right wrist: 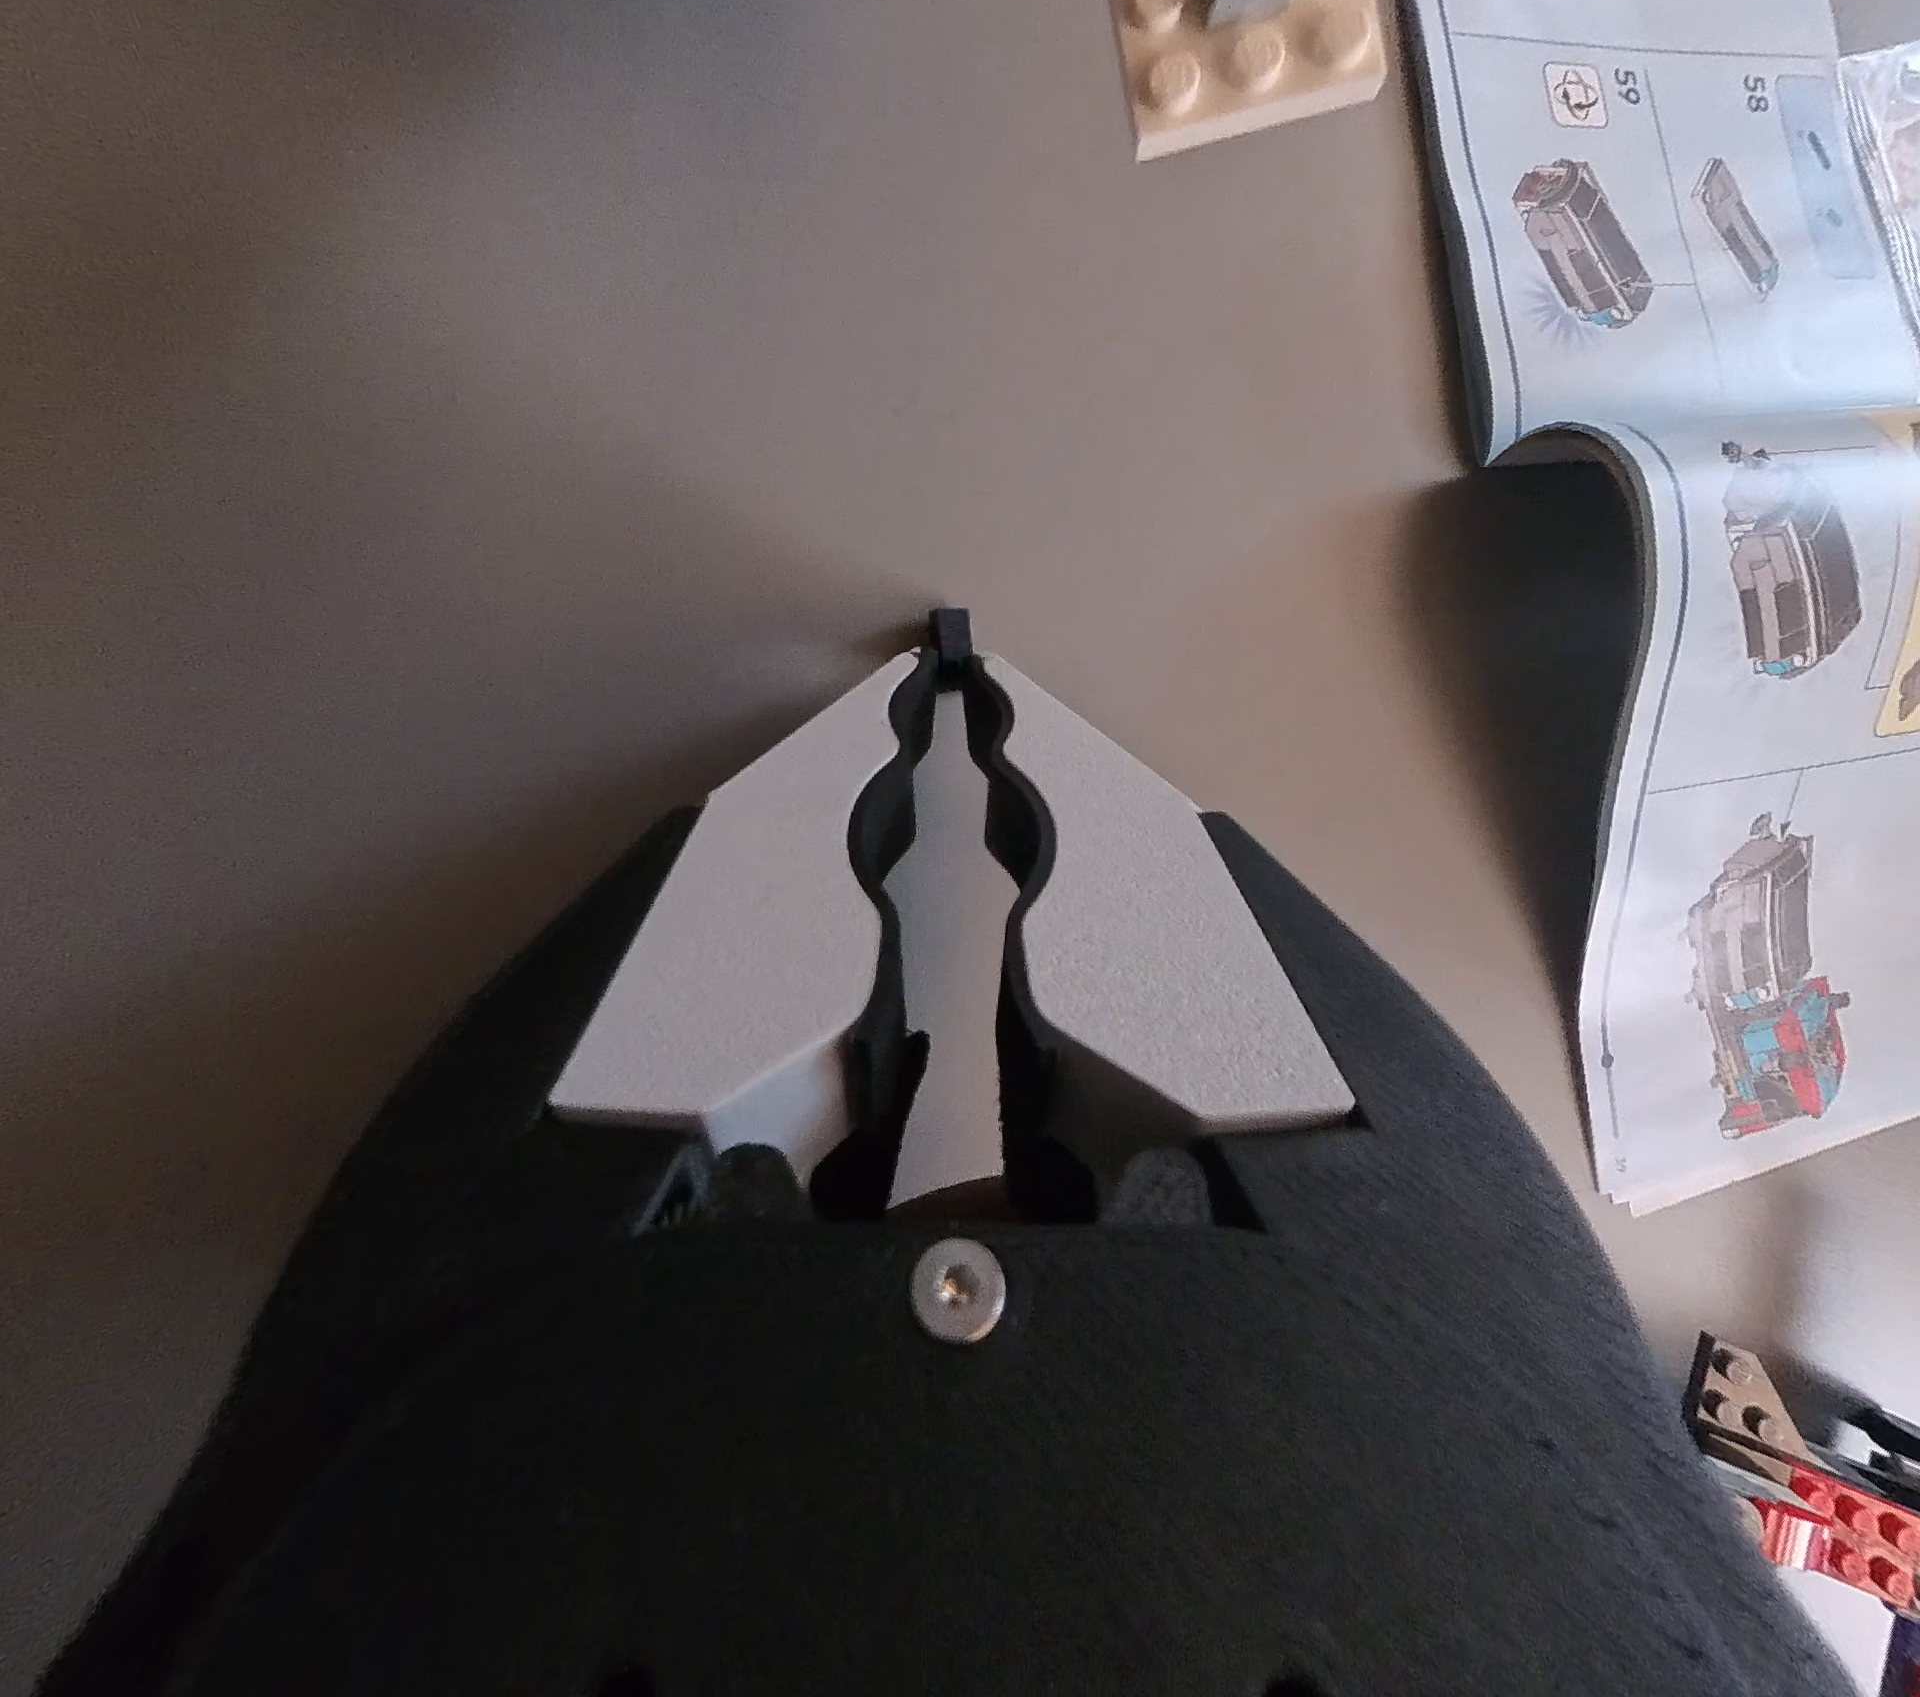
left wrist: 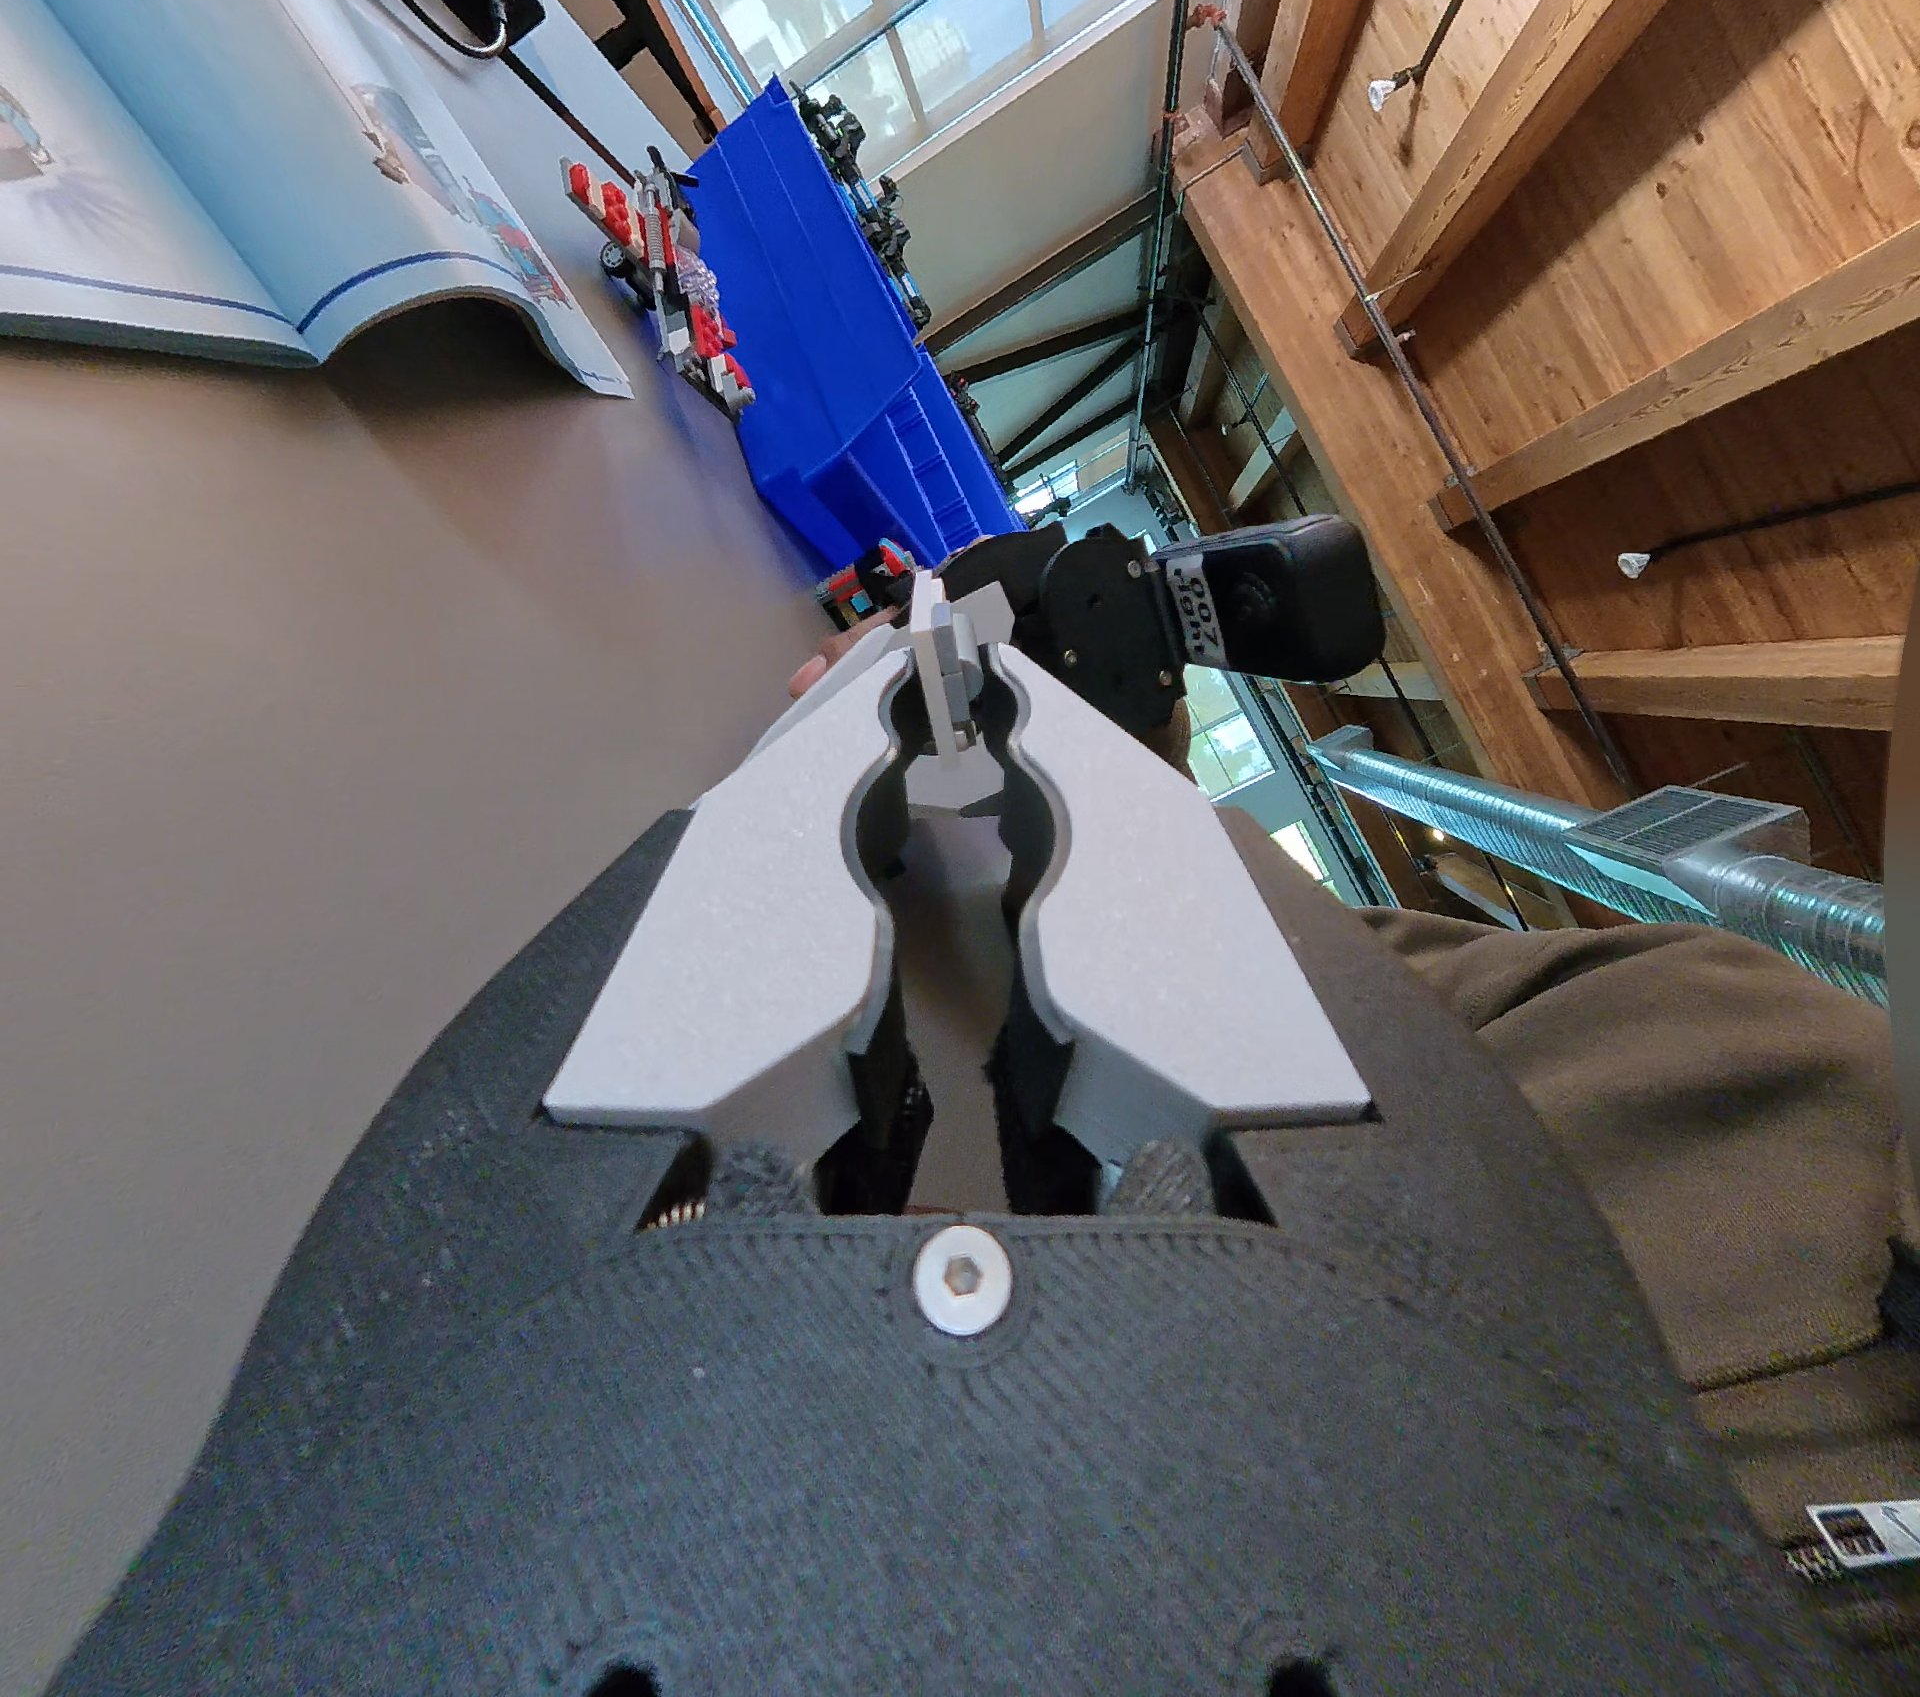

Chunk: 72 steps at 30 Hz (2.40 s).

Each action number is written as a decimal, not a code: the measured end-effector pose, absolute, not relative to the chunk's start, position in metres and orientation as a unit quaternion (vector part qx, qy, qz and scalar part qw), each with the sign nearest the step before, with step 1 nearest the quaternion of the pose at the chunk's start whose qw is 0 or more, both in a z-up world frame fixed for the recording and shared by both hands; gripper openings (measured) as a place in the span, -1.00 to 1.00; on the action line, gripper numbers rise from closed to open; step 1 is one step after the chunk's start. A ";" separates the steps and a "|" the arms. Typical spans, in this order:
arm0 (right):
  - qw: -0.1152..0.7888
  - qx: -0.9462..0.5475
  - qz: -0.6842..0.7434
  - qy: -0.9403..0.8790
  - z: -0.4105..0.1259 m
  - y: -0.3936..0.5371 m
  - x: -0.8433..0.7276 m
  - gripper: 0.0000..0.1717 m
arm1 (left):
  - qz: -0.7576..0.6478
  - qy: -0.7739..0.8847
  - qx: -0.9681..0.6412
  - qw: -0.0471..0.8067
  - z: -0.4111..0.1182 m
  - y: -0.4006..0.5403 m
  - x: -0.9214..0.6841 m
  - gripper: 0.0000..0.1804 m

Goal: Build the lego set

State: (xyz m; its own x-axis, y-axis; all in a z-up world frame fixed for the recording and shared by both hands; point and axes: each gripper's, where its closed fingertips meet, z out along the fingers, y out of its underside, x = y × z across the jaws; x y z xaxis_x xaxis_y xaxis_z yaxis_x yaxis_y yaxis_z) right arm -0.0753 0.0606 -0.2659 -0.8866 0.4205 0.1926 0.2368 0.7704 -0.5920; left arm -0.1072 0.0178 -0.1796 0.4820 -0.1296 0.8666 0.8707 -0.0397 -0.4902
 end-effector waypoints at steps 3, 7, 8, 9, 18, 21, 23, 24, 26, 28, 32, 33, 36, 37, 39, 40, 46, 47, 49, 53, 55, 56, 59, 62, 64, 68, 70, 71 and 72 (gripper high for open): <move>0.165 -0.191 0.293 -0.922 -0.261 0.061 -0.079 -0.94 | -0.403 -0.311 -0.598 0.619 -0.180 0.018 -0.107 -0.89; 0.189 -0.207 0.315 -0.907 -0.244 0.064 -0.086 -0.94 | -0.402 -0.310 -0.599 0.619 -0.180 0.018 -0.106 -0.90; 0.201 -0.207 0.318 -0.903 -0.237 0.065 -0.088 -0.94 | -0.401 -0.308 -0.601 0.619 -0.180 0.018 -0.106 -0.90; 0.213 -0.208 0.320 -0.899 -0.231 0.065 -0.090 -0.94 | -0.400 -0.307 -0.603 0.619 -0.180 0.019 -0.105 -0.90; 0.275 -0.200 0.361 -0.868 -0.172 0.045 -0.083 -0.94 | -0.380 -0.272 -0.646 0.603 -0.185 0.026 -0.089 -0.89; 0.273 -0.194 0.360 -0.871 -0.172 0.036 -0.081 -0.94 | -0.379 -0.261 -0.655 0.599 -0.186 0.028 -0.084 -0.89; 0.271 -0.197 0.353 -0.873 -0.174 0.035 -0.081 -0.94 | -0.380 -0.252 -0.662 0.595 -0.187 0.029 -0.081 -0.89; 0.271 -0.199 0.352 -0.874 -0.175 0.035 -0.081 -0.94 | -0.380 -0.247 -0.665 0.594 -0.187 0.029 -0.078 -0.89; 0.265 -0.198 0.355 -0.874 -0.176 0.033 -0.079 -0.94 | -0.381 -0.236 -0.671 0.590 -0.187 0.030 -0.074 -0.89; 0.263 -0.197 0.354 -0.876 -0.176 0.032 -0.078 -0.94 | -0.382 -0.227 -0.676 0.587 -0.187 0.031 -0.070 -0.89; 0.258 -0.193 0.352 -0.879 -0.177 0.029 -0.075 -0.94 | -0.387 -0.214 -0.680 0.585 -0.186 0.032 -0.065 -0.89; 0.256 -0.190 0.352 -0.880 -0.178 0.028 -0.074 -0.94 | -0.388 -0.212 -0.680 0.585 -0.186 0.032 -0.064 -0.89; 0.254 -0.184 0.352 -0.882 -0.178 0.025 -0.072 -0.94 | -0.389 -0.209 -0.681 0.585 -0.186 0.032 -0.063 -0.89; 0.253 -0.183 0.351 -0.883 -0.178 0.025 -0.072 -0.94 | -0.389 -0.209 -0.680 0.585 -0.186 0.032 -0.063 -0.89; 0.254 -0.181 0.350 -0.883 -0.178 0.025 -0.071 -0.94 | -0.390 -0.207 -0.681 0.585 -0.186 0.032 -0.062 -0.89; 0.254 -0.180 0.351 -0.883 -0.178 0.025 -0.071 -0.94 | -0.391 -0.206 -0.680 0.585 -0.185 0.032 -0.062 -0.89; 0.250 -0.181 0.360 -0.880 -0.176 0.024 -0.070 -0.93 | -0.399 -0.203 -0.676 0.585 -0.184 0.031 -0.060 -0.89; 0.249 -0.182 0.362 -0.879 -0.176 0.024 -0.070 -0.92 | -0.400 -0.202 -0.676 0.585 -0.183 0.031 -0.060 -0.89; 0.245 -0.185 0.368 -0.878 -0.176 0.024 -0.070 -0.91 | -0.404 -0.201 -0.673 0.586 -0.182 0.031 -0.059 -0.89; 0.237 -0.192 0.378 -0.874 -0.174 0.025 -0.070 -0.87 | -0.411 -0.198 -0.670 0.586 -0.181 0.031 -0.058 -0.89; 0.233 -0.195 0.382 -0.873 -0.173 0.025 -0.070 -0.84 | -0.414 -0.196 -0.668 0.586 -0.180 0.031 -0.057 -0.89; 0.230 -0.197 0.386 -0.872 -0.172 0.025 -0.069 -0.83 | -0.416 -0.195 -0.666 0.587 -0.179 0.030 -0.056 -0.89; 0.212 -0.205 0.400 -0.868 -0.169 0.027 -0.067 -0.73 | -0.421 -0.193 -0.662 0.589 -0.178 0.030 -0.056 -0.89; 0.192 -0.214 0.422 -0.860 -0.163 0.027 -0.063 -0.67 | -0.425 -0.194 -0.657 0.592 -0.176 0.029 -0.056 -0.89; 0.181 -0.225 0.434 -0.854 -0.161 0.028 -0.064 -0.67 | -0.427 -0.191 -0.655 0.594 -0.175 0.028 -0.056 -0.89; 0.141 -0.255 0.458 -0.840 -0.160 0.028 -0.063 -0.67 | -0.428 -0.170 -0.656 0.598 -0.171 0.027 -0.050 -0.89; 0.112 -0.266 0.479 -0.829 -0.157 0.027 -0.061 -0.67 | -0.428 -0.158 -0.655 0.602 -0.168 0.026 -0.047 -0.89; 0.095 -0.270 0.492 -0.822 -0.154 0.026 -0.059 -0.67 | -0.428 -0.152 -0.656 0.603 -0.167 0.026 -0.045 -0.89; 0.082 -0.274 0.503 -0.815 -0.152 0.026 -0.058 -0.67 | -0.428 -0.147 -0.656 0.604 -0.166 0.026 -0.044 -0.89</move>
